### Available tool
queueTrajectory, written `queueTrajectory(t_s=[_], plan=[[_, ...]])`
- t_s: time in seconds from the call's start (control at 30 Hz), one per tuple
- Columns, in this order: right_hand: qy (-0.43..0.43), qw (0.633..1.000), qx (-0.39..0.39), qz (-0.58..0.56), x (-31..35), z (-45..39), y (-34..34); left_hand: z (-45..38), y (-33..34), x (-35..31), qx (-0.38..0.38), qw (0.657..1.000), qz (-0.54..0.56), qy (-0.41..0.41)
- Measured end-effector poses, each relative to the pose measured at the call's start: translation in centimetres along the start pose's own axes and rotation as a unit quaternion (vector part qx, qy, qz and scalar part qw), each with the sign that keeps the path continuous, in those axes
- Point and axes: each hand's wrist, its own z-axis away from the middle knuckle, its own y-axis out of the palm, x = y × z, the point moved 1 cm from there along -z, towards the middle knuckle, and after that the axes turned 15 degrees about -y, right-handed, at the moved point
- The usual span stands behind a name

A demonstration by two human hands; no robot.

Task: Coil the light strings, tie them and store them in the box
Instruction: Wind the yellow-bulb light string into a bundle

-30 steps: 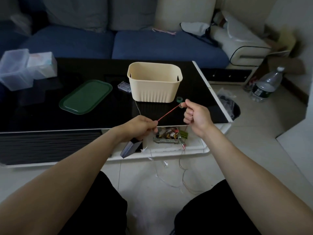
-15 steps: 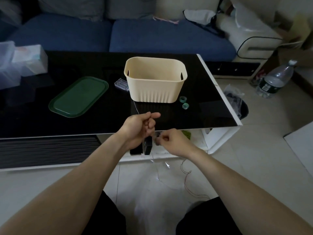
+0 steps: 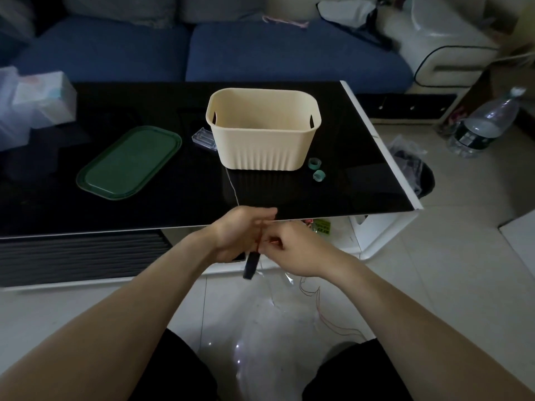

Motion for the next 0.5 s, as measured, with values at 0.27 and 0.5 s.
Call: queueTrajectory(t_s=[0.27, 0.5], plan=[[0.008, 0.995, -0.064, -0.081, -1.8, 0.8, -2.6, -0.1, 0.8, 0.3, 0.090, 0.979, -0.168, -0.067], [0.064, 0.989, -0.056, -0.119, -4.6, 1.1, -3.9, -1.3, -0.8, 0.7, 0.037, 0.989, -0.136, -0.034]])
